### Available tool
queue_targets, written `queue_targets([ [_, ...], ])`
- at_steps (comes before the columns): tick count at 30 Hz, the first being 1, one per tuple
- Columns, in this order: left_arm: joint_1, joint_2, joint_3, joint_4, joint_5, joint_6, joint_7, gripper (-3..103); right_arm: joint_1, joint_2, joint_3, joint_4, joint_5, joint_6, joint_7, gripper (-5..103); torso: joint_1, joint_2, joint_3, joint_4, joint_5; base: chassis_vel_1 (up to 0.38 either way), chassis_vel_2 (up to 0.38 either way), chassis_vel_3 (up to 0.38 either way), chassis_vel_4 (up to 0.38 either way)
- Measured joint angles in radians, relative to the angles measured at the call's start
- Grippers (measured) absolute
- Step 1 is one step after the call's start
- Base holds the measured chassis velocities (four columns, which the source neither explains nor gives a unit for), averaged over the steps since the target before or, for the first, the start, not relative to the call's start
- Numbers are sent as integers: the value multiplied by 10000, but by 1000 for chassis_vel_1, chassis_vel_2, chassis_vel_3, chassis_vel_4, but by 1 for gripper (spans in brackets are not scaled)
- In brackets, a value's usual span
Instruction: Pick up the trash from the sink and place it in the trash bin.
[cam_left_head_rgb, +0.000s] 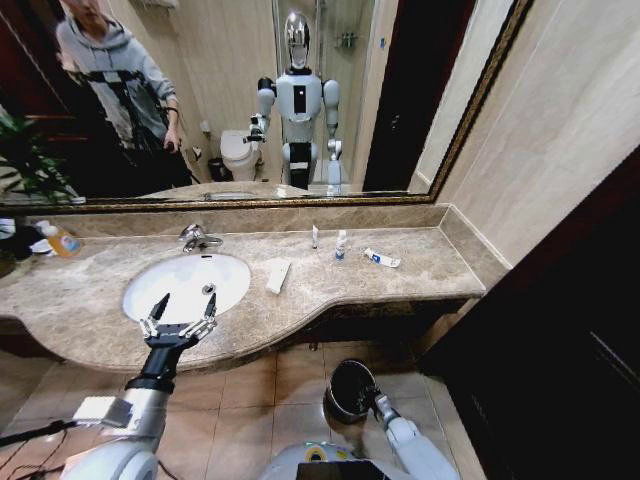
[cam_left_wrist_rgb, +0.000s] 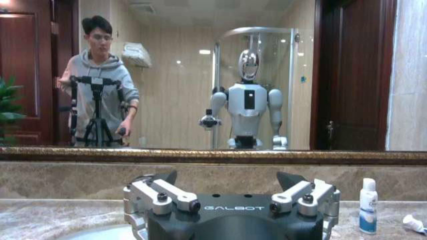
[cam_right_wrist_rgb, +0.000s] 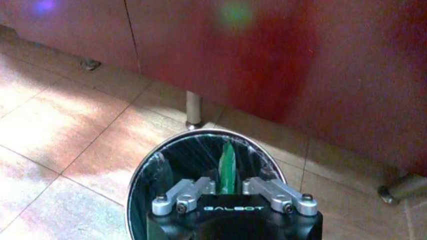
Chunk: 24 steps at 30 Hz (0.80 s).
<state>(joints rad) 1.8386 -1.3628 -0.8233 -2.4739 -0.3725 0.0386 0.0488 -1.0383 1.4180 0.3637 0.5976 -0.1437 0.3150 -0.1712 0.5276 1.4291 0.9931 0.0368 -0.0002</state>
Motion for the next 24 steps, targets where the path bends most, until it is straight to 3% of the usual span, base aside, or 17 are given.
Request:
queue_targets([
  [4, 0, 0, 0, 0, 0, 0, 0, 100, -15, 18, 3, 28, 23, 0, 6, 22, 0, 0, 0, 0, 1, 0, 0, 0, 0],
  [5, 0, 0, 0, 0, 0, 0, 0, 100, -22, 29, 2, 46, 26, 0, 7, 34, 0, 0, 0, 0, 1, 0, 0, 0, 0],
  [7, 0, 0, 0, 0, 0, 0, 0, 100, -39, 48, 1, 89, 30, 1, 13, 45, 0, 0, 0, 0, 2, 0, 0, 0, 0],
  [10, 0, 0, 0, 0, 0, 0, 0, 100, -62, 55, 0, 169, 38, 14, 42, 51, 0, 0, 0, 0, 1, 0, 0, 0, 0],
  [11, -1, 0, 0, 0, 0, 0, 0, 100, -89, 53, 0, 236, 50, 15, 59, 61, 0, 0, 0, 0, 2, 0, 0, 0, 0],
  [16, 0, 0, 0, 0, 0, 0, 0, 100, -373, -51, 106, 930, 198, 24, 59, 73, 0, 0, 0, 0, 4, 0, 0, 0, 0],
  [18, -1, 0, 0, 0, 0, 0, 0, 100, -531, -133, 180, 1313, 432, 178, 53, 78, 0, 0, 0, 1, 3, 0, 0, 0, 0],
  [19, -1, 0, 0, 0, 0, 0, 0, 100, -809, -245, 320, 1886, 799, 569, 88, 89, 0, 0, -1, 1, 2, 0, 0, 0, 0],
  [21, -1, 0, 0, 0, 0, 0, 0, 100, -1259, -467, 550, 2629, 1122, 1278, 342, 94, 0, 0, 0, 1, 5, 0, 0, 0, 0],
  [24, 0, 0, 0, 0, 0, 0, 0, 100, -1770, -714, 832, 3370, 1671, 1686, 582, 99, 0, 0, 0, -1, -3, 0, 0, 0, 0],
])
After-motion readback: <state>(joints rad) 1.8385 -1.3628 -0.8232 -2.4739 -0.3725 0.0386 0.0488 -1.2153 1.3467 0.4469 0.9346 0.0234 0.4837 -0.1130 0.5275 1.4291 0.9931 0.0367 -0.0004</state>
